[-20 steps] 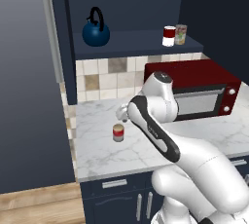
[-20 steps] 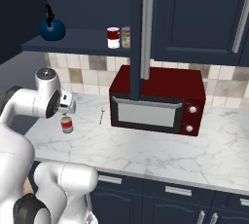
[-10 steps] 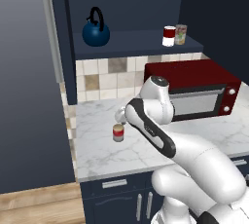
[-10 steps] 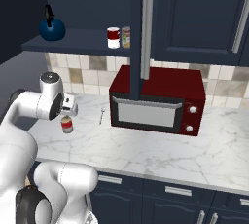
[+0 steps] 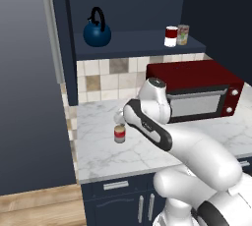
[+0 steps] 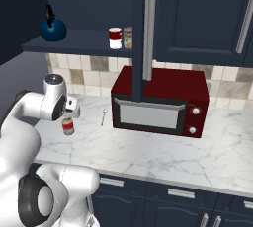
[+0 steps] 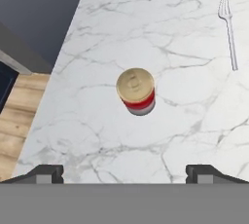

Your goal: Pick the cans from the counter and place them in their designated side in the cabinet.

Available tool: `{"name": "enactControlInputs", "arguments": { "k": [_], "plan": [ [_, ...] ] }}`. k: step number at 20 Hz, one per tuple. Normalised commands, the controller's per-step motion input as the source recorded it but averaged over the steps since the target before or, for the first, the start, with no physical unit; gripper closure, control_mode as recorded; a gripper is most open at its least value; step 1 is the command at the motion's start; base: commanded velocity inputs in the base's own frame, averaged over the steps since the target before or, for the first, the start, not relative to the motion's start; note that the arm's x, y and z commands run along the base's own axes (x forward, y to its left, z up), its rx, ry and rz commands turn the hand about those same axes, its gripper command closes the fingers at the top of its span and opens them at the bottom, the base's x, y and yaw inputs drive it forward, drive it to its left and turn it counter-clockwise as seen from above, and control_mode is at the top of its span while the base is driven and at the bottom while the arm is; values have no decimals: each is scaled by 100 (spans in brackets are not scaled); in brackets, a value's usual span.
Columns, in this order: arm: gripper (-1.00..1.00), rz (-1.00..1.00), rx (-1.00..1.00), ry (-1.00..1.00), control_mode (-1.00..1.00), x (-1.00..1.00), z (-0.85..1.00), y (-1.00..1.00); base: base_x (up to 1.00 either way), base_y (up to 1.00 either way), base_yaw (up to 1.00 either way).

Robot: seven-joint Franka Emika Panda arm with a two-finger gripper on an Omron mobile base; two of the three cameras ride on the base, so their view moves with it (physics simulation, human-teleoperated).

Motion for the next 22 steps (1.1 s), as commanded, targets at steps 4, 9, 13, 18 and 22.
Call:
{"name": "enactControlInputs", "arguments": {
  "k": [4, 9, 13, 18, 22],
  "plan": [
    [-100, 0, 0, 7, -100, 16, -2, 7, 0, 0, 0],
    [-100, 0, -1, 5, -100, 10, 0, 4, 0, 0, 0],
    [-100, 0, -3, 1, -100, 2, -2, 0, 0, 0, 0],
    [-100, 0, -3, 0, -100, 2, -7, 0, 0, 0, 0],
    [-100, 0, 0, 0, -100, 11, -8, 0, 0, 0, 0]
  ]
}}
